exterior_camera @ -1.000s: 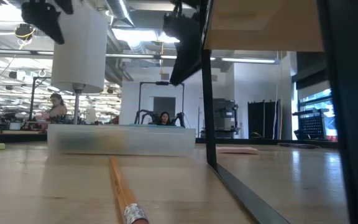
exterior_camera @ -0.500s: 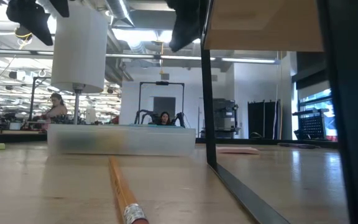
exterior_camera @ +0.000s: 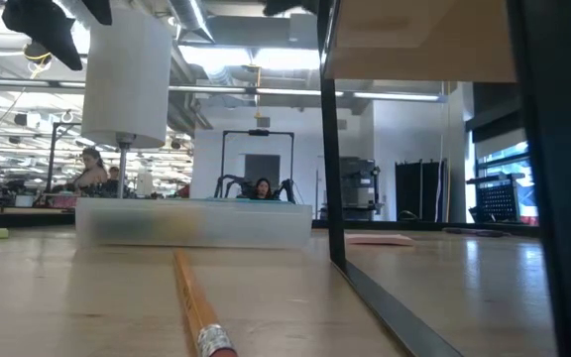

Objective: Pack school essentials
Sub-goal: Put the yellow eraser into the blue supply box

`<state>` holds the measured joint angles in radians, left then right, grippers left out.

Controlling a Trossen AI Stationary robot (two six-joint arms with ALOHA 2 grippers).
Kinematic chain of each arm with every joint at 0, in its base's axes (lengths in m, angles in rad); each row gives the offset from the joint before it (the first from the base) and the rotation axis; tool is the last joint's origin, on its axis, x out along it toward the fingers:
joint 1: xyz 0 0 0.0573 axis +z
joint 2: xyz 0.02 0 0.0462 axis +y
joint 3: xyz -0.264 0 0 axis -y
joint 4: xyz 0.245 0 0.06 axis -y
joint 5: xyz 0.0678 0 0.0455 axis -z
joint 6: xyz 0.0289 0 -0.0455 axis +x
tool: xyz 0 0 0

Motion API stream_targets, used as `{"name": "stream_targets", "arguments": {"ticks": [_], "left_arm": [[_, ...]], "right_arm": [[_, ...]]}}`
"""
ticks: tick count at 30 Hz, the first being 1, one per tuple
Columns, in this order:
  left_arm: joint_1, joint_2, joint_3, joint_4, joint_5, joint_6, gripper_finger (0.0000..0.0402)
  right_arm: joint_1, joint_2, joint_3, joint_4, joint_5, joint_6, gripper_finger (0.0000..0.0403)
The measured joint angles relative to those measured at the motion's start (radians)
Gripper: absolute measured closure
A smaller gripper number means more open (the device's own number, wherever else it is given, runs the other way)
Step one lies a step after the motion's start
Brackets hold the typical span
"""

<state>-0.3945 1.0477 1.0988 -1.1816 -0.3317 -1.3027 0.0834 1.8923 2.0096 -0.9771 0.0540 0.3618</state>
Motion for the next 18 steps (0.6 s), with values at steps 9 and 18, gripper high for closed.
{"name": "stream_targets", "arguments": {"ticks": [9,18], "left_arm": [[-0.037,0.026,0.000,-0.016,0.012,-0.084,0.0007],[-0.066,0.134,0.000,0.045,0.096,-0.041,0.0007]], "right_arm": [[0.074,0.000,0.004,0.001,0.037,0.001,0.0330],[0.072,0.000,0.002,0.006,0.050,-0.007,0.0334]]}}
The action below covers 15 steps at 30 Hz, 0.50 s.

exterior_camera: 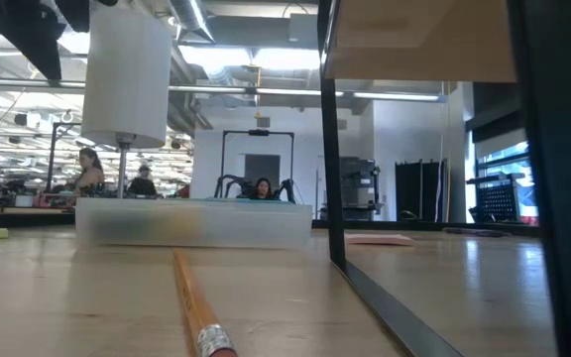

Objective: Pack school essentials
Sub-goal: Put the yellow eraser into the blue supply box

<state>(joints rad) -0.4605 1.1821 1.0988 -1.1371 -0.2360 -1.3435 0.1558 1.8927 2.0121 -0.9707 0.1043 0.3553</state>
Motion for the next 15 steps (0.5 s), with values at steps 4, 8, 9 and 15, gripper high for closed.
{"name": "stream_targets", "arguments": {"ticks": [4,8,9,15], "left_arm": [[-0.014,0.045,0.000,0.010,0.019,-0.040,0.0007],[-0.040,0.081,0.000,0.011,0.021,-0.109,0.0007],[-0.049,0.089,0.000,0.017,0.021,-0.126,0.0007],[-0.112,0.132,0.000,0.118,0.013,-0.285,0.0007]], "right_arm": [[-0.001,0.000,0.000,0.000,0.001,-0.035,0.0336],[-0.003,0.000,-0.001,0.000,0.001,-0.091,0.0338],[-0.003,0.000,-0.001,0.000,0.000,-0.103,0.0338],[-0.003,0.000,-0.001,-0.001,0.000,-0.130,0.0338]]}}
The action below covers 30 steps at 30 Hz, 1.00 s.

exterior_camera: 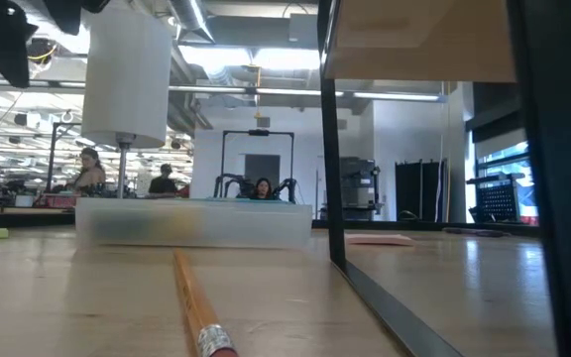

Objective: Pack school essentials
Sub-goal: Put the yellow eraser into the blue supply box

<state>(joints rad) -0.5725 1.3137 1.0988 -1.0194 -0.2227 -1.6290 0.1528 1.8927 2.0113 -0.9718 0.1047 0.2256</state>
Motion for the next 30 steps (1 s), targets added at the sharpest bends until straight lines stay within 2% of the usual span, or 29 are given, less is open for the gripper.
{"name": "stream_targets", "arguments": {"ticks": [3,7,16,24,30], "left_arm": [[-0.036,0.036,0.000,0.043,-0.014,-0.052,0.0007],[-0.077,0.093,0.000,0.083,-0.060,-0.196,0.0007],[-0.120,0.216,0.000,0.257,-0.066,-0.383,0.0007],[-0.092,0.342,0.000,0.436,-0.147,-0.403,0.0007],[-0.063,0.396,0.000,0.583,-0.153,-0.287,0.0007]], "right_arm": [[0.000,0.000,0.000,-0.013,0.000,-0.002,0.0338],[0.000,0.000,0.000,-0.042,-0.001,-0.003,0.0338],[0.000,0.000,0.000,-0.107,-0.002,-0.109,0.0338],[0.000,0.000,0.000,-0.111,-0.002,-0.134,0.0338],[0.000,0.000,0.000,-0.112,-0.002,-0.127,0.0338]]}}
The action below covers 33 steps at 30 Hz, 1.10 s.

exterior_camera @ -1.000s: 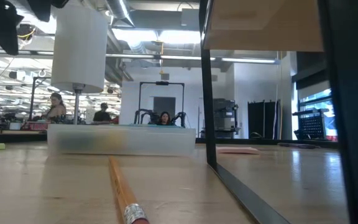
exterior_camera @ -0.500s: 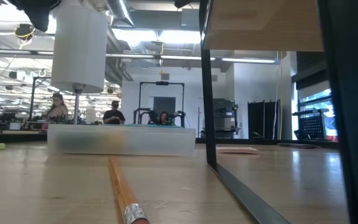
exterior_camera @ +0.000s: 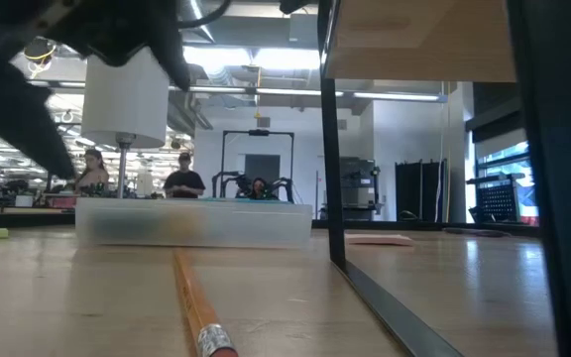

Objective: Pack school essentials
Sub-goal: Put the yellow eraser into the blue supply box

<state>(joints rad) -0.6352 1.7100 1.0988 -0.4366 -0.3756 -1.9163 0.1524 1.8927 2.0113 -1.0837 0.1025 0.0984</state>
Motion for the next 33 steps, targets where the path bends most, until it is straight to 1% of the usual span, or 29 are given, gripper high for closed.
{"name": "stream_targets", "arguments": {"ticks": [5,8,11,15,18,23,26,29,31,33], "left_arm": [[0.016,0.000,0.000,-0.012,-0.007,0.073,0.0007],[0.016,-0.005,0.000,-0.023,-0.007,0.101,0.0007],[0.013,-0.005,0.000,-0.028,-0.007,0.142,0.0007],[0.001,-0.010,0.000,-0.062,-0.007,0.145,0.0007],[-0.012,-0.026,0.000,-0.136,-0.014,0.108,0.0007],[-0.047,-0.087,0.000,-0.284,-0.033,0.000,0.0007],[-0.075,-0.129,0.000,-0.333,-0.055,-0.045,0.0007],[-0.096,-0.154,0.000,-0.353,-0.104,-0.075,0.0007],[-0.103,-0.158,0.000,-0.368,-0.111,-0.085,0.0007],[-0.104,-0.159,0.000,-0.367,-0.110,-0.093,0.0007]], "right_arm": [[0.000,0.000,0.000,-0.011,-0.048,0.050,0.0338],[0.004,0.000,0.000,-0.009,-0.052,0.043,0.0338],[0.024,0.000,0.000,0.004,-0.049,-0.027,0.0338],[0.065,0.000,0.000,0.040,-0.053,-0.152,0.0338],[0.090,0.000,0.000,0.084,-0.052,-0.208,0.0339],[0.111,0.000,0.000,0.146,-0.045,-0.186,0.0349],[0.114,0.002,0.017,0.123,0.003,-0.187,0.0356],[0.116,0.002,0.051,0.112,0.067,-0.189,0.0363],[0.116,0.002,0.067,0.116,0.066,-0.189,0.0367],[0.118,0.005,0.072,0.139,0.034,-0.189,0.0370]]}}
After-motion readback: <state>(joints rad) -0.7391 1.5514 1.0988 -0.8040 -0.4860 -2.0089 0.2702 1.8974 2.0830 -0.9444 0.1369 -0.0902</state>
